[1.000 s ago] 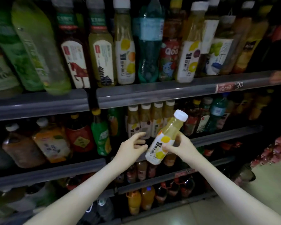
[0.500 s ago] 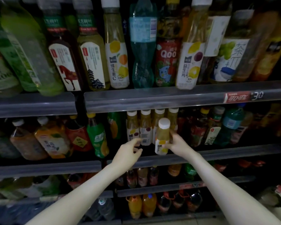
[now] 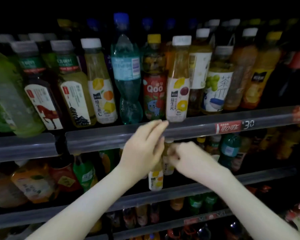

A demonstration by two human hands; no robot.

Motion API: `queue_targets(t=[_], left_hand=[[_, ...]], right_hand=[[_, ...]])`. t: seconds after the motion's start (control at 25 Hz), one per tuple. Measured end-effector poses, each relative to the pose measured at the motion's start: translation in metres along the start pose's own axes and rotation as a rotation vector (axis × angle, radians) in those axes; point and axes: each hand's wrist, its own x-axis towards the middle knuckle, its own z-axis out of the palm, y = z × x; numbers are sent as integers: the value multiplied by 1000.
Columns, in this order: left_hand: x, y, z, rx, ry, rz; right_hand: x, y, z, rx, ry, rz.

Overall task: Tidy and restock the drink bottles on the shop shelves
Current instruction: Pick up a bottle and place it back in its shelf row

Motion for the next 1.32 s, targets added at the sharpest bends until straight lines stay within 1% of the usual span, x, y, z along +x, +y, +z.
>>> queue_targets(t=[0.08, 0.12, 0.16, 0.2, 0.28, 0.36, 0.48, 0.6, 0.68, 0.72, 0.8, 0.84, 0.88, 0.92, 0.96, 1.0, 1.04, 1.08, 1.12, 1.16, 1.24, 1.28, 1.32], left_hand=[[38, 3, -8, 71, 131, -26], [53, 1, -9, 163, 157, -44], [63, -2, -10, 265, 154, -76], [70, -6, -8, 352, 135, -126], [74, -14, -4, 452, 59, -211], [68, -20, -1, 501, -9, -190], [55, -24, -1, 489, -54, -128], [38, -23, -6, 406, -63, -134], [20, -18, -9, 329, -51, -138], [8, -14, -10, 292, -38, -133], [-22, -6, -11, 199, -6, -139], [-39, -2, -12, 147, 3, -157], [-56, 1, -14, 94, 8, -179], [-75, 3, -17, 36, 7, -206], [-93, 7, -20, -24, -4, -235], [-111, 10, -25, -70, -30, -264], [-128, 12, -28, -104, -68, -286], [-141, 14, -30, -129, -128, -305], [-151, 14, -30, -145, -198, -340], [-156, 14, -30, -152, -262, -409], [-155, 9, -27, -200, -360, -667], [-153, 3, -23, -235, -392, -788], [-154, -6, -19, -254, -421, -873]], right_hand=[[-5, -13, -50, 7, 516, -87], [1, -16, -66, 23, 713, -121], [11, -16, -76, 52, 802, -119], [25, -15, -80, 74, 793, -93], [48, -18, -79, 68, 661, -10], [64, -17, -67, 35, 591, 29], [70, -14, -61, 169, 604, 42], [60, -8, -57, 369, 628, 31], [43, -6, -50, 493, 705, -31], [31, -8, -46, 534, 790, -89], [11, -6, -38, 559, 1002, -272], [1, -2, -31, 543, 1022, -364], [-14, -1, -23, 532, 969, -390], [-26, -3, -11, 565, 817, -315], [-37, -7, 5, 610, 589, -157], [-46, -11, 26, 603, 409, -66], [-50, -10, 51, 598, 360, -98], [-52, -10, 77, 627, 358, -151], [-51, -12, 101, 728, 299, -152], [-48, -15, 119, 824, 181, -118], [-36, -23, 146, 882, -29, -65], [-27, -22, 156, 852, -86, -65], [-19, -20, 163, 821, -139, -76]])
